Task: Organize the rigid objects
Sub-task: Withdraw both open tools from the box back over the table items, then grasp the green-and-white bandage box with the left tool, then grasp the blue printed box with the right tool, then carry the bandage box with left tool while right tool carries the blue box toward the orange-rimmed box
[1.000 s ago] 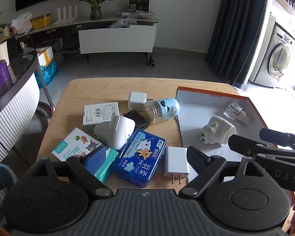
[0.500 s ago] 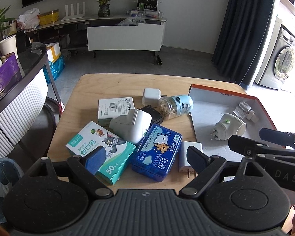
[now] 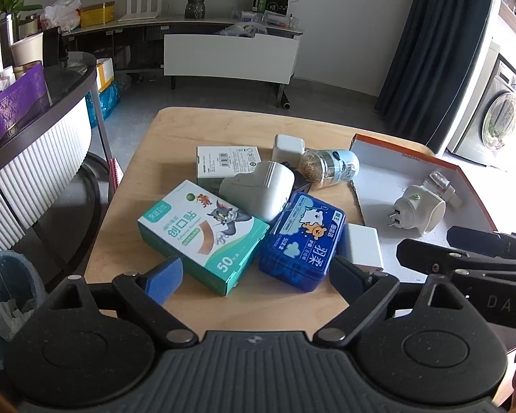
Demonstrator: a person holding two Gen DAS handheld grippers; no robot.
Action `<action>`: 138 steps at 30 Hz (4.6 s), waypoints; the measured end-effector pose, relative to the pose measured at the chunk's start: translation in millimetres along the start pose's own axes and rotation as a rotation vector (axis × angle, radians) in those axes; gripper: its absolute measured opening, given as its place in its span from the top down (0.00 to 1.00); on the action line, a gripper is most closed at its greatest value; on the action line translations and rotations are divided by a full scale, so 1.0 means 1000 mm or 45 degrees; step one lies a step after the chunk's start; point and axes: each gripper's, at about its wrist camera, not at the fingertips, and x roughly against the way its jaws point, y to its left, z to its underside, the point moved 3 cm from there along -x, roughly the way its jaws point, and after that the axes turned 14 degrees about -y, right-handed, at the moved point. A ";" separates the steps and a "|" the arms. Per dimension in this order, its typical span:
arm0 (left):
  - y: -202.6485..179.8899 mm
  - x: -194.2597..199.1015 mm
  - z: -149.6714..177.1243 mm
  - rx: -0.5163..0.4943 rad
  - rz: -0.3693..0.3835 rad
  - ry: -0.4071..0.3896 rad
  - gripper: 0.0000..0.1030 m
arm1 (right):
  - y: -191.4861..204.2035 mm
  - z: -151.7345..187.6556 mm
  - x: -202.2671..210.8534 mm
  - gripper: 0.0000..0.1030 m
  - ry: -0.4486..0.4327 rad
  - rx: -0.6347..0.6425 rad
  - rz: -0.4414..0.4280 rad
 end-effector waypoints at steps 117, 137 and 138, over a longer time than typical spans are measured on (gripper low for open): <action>0.013 0.030 -0.015 0.033 -0.037 -0.182 0.31 | 0.006 0.006 -0.008 0.29 0.063 0.042 0.101; -0.080 0.036 -0.003 -0.075 0.195 -0.139 0.31 | -0.054 0.013 0.069 0.29 -0.019 -0.046 0.266; -0.085 0.036 -0.003 -0.083 0.208 -0.139 0.31 | -0.058 0.013 0.073 0.29 -0.025 -0.050 0.277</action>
